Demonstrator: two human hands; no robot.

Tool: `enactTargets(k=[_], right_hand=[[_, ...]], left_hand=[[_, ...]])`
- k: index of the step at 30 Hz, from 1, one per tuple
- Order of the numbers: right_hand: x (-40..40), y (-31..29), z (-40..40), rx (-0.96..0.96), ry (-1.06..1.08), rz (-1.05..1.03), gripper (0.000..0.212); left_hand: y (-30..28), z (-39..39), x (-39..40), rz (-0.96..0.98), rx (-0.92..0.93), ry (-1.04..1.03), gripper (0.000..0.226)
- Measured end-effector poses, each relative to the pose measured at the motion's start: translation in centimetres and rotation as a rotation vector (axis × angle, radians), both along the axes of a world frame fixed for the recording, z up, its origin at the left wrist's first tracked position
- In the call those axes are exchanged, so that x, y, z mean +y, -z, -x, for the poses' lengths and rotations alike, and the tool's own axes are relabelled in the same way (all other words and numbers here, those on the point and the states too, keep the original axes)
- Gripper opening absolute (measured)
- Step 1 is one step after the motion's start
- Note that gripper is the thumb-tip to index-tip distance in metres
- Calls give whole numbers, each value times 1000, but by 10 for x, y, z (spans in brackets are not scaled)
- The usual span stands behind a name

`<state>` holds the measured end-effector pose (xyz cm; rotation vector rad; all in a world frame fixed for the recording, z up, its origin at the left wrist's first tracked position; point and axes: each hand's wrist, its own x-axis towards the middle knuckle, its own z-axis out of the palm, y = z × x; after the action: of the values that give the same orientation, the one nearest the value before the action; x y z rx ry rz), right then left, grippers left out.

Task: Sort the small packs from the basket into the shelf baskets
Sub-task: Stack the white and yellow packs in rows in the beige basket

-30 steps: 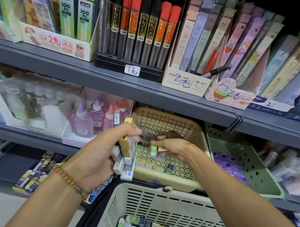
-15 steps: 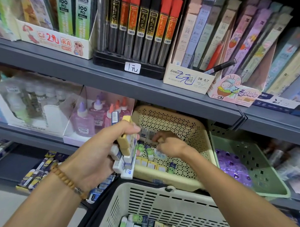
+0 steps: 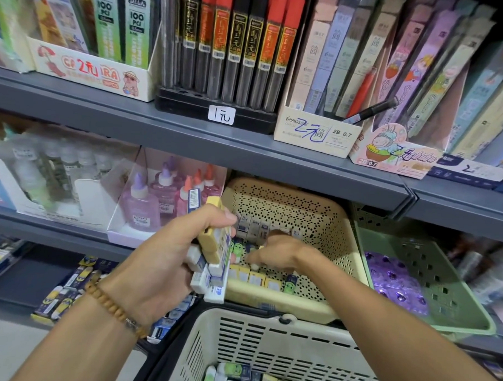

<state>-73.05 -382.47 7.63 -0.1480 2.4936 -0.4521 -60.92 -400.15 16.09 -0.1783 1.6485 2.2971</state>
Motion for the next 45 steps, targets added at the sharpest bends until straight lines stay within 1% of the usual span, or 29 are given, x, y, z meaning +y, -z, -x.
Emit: enactTargets(k=[1,3,4,6,8,9,10,12,13,14,15,16,18,19,20,21,22,25,26,29,30,32,33,35,37,39,43,45], right_hand=[[-1,0,2,-1,30,2,34],[-2,1,5,-47,73,54,36],[-2,2,6,-102,105,122,38],[0,5,7,-164,196,278,40],[8,0,6,-162,256,379,34],[15,-5,6,-143,240,371,30],[23,-10,4,-106,186,290,30],[39,-19,0,-8,28,-17,37],[45,-23,-4,20,-37,-119,36],[47,-25,-8,32,-77,-172,37],[49,-26,-11,22,-86,-196,36],[48,-25,-15,19,-80,-216,33],[48,-22,-21,-7,-49,-225,32],[49,-18,-23,-41,-11,-193,30],[49,-15,-24,-82,47,-131,26],[51,-14,-24,-116,113,-68,26],[52,-14,-23,-130,176,-21,25],[52,-17,-15,-72,220,-14,15],[49,-19,-12,-49,218,-23,15],[33,-18,-2,-46,177,-8,28],[28,-17,0,-42,162,19,28],[18,-14,4,0,147,72,18],[14,-12,6,33,152,83,18],[8,-7,9,72,200,114,28],[2,-4,11,48,245,217,27],[1,-4,12,63,261,288,28],[10,-9,8,147,255,268,40],[19,-12,5,116,346,323,43]], left_hand=[[3,-6,-3,-50,-11,1,29],[5,-5,-4,-28,-14,16,27],[7,-7,-5,-10,-8,4,26],[5,-7,-5,-79,-13,11,30],[7,-10,-7,-131,-4,7,37],[11,-11,-10,-141,17,2,38],[10,-12,-9,-128,21,3,38],[10,-13,-10,-134,12,6,38],[10,-14,-10,-164,26,16,37],[5,-15,-7,-164,30,33,35],[3,-11,-4,-159,58,54,29],[2,-9,-1,-143,44,39,22],[6,-13,0,-131,57,-29,33],[7,-11,1,-135,68,-39,32],[7,-10,1,-132,67,-12,23],[6,-7,3,-154,41,5,26],[5,-10,3,-165,37,26,33],[14,-11,-2,-149,25,26,38],[14,-10,-2,-157,26,24,37],[12,-8,-2,-188,21,-18,39],[13,-8,-2,-186,24,-24,40],[13,-8,-4,-185,29,-29,40],[13,-8,-4,-181,29,-28,40],[14,-8,-6,-185,32,-13,39],[14,-8,-7,-182,27,-17,42],[14,-8,-9,-180,21,-25,47],[14,-9,-10,-180,24,-19,48],[15,-9,-10,-180,26,-20,46]])
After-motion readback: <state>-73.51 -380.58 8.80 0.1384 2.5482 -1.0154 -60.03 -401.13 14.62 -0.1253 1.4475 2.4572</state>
